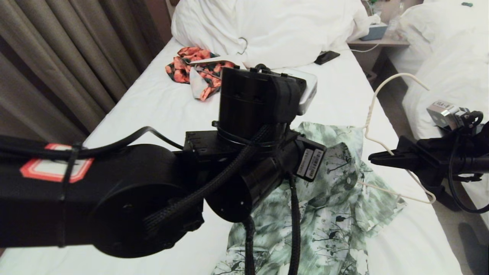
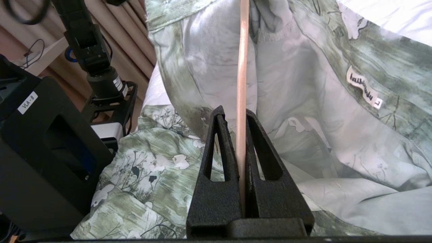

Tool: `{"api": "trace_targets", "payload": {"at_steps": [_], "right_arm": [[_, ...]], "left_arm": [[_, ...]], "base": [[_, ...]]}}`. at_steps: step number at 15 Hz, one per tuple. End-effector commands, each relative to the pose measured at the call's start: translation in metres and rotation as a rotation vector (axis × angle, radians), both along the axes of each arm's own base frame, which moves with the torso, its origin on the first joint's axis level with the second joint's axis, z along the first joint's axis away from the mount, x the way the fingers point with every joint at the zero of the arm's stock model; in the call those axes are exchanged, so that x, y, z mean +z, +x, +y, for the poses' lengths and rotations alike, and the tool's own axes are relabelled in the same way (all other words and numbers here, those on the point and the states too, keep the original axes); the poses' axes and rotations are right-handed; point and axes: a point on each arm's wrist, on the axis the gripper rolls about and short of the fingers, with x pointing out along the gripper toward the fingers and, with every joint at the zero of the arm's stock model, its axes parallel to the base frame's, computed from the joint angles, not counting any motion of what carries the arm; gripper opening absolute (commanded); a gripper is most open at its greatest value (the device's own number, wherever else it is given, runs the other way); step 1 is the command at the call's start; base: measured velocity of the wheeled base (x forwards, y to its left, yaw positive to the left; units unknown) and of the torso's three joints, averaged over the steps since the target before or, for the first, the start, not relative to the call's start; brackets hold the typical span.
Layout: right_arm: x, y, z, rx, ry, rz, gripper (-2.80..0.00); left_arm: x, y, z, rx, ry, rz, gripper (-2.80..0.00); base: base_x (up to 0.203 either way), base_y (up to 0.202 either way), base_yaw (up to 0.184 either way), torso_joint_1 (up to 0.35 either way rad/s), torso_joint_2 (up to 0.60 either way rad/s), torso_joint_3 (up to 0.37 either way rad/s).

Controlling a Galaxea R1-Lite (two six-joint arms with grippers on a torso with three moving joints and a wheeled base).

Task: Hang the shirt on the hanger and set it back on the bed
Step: Hook the other side of the shirt onto the hanger

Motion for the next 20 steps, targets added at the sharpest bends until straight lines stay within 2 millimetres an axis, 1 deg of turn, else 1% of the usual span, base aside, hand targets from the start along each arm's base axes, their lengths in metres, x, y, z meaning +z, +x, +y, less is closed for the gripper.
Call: {"api": "trace_targets", "payload": {"at_steps": [1, 2, 4, 6, 8, 9, 11, 13, 15, 16, 18, 19, 20], "right_arm": [[0.000, 0.000, 0.001, 0.008, 0.007, -0.004, -2.80], [0.000, 0.000, 0.002, 0.012, 0.007, -0.003, -2.80], [0.001, -0.001, 0.003, 0.013, 0.007, -0.005, -2.80], [0.001, -0.001, 0.000, 0.004, 0.006, -0.006, -2.80], [0.000, 0.000, -0.001, 0.001, 0.006, -0.005, -2.80], [0.000, -0.001, -0.001, 0.002, 0.007, -0.002, -2.80], [0.000, -0.001, 0.000, 0.005, 0.007, -0.002, -2.80], [0.001, -0.001, 0.000, 0.004, 0.006, -0.006, -2.80], [0.000, -0.001, 0.000, 0.005, 0.007, -0.003, -2.80], [0.000, -0.001, 0.000, 0.006, 0.007, -0.002, -2.80], [0.001, -0.001, 0.002, 0.010, 0.006, -0.006, -2.80], [0.000, -0.001, 0.003, 0.013, 0.007, -0.003, -2.80], [-0.001, -0.001, 0.003, 0.013, 0.007, -0.001, -2.80]], "left_arm": [[-0.012, 0.000, -0.023, -0.028, 0.017, 0.011, -2.80], [-0.017, 0.000, -0.032, -0.040, 0.019, 0.014, -2.80], [-0.015, 0.002, -0.047, -0.050, 0.001, 0.005, -2.80], [-0.021, 0.000, -0.043, -0.046, 0.014, 0.020, -2.80], [-0.017, -0.002, -0.035, -0.043, 0.003, 0.023, -2.80], [-0.015, -0.003, -0.037, -0.049, -0.003, 0.018, -2.80], [-0.009, -0.008, -0.049, -0.073, -0.029, 0.006, -2.80], [-0.003, -0.010, -0.057, -0.086, -0.052, -0.006, -2.80], [0.001, -0.011, -0.069, -0.101, -0.076, -0.018, -2.80], [-0.005, -0.009, -0.077, -0.105, -0.068, -0.014, -2.80], [-0.024, -0.004, -0.096, -0.112, -0.044, -0.001, -2.80], [-0.028, -0.005, -0.103, -0.120, -0.046, -0.001, -2.80], [-0.027, -0.007, -0.110, -0.130, -0.055, -0.006, -2.80]], "base": [[0.000, 0.000, 0.000, 0.000, 0.00, 0.000], [0.000, 0.000, 0.000, 0.000, 0.00, 0.000], [0.000, 0.000, 0.000, 0.000, 0.00, 0.000], [0.000, 0.000, 0.000, 0.000, 0.00, 0.000], [0.000, 0.000, 0.000, 0.000, 0.00, 0.000], [0.000, 0.000, 0.000, 0.000, 0.00, 0.000], [0.000, 0.000, 0.000, 0.000, 0.00, 0.000], [0.000, 0.000, 0.000, 0.000, 0.00, 0.000], [0.000, 0.000, 0.000, 0.000, 0.00, 0.000], [0.000, 0.000, 0.000, 0.000, 0.00, 0.000], [0.000, 0.000, 0.000, 0.000, 0.00, 0.000], [0.000, 0.000, 0.000, 0.000, 0.00, 0.000], [0.000, 0.000, 0.000, 0.000, 0.00, 0.000]]}}
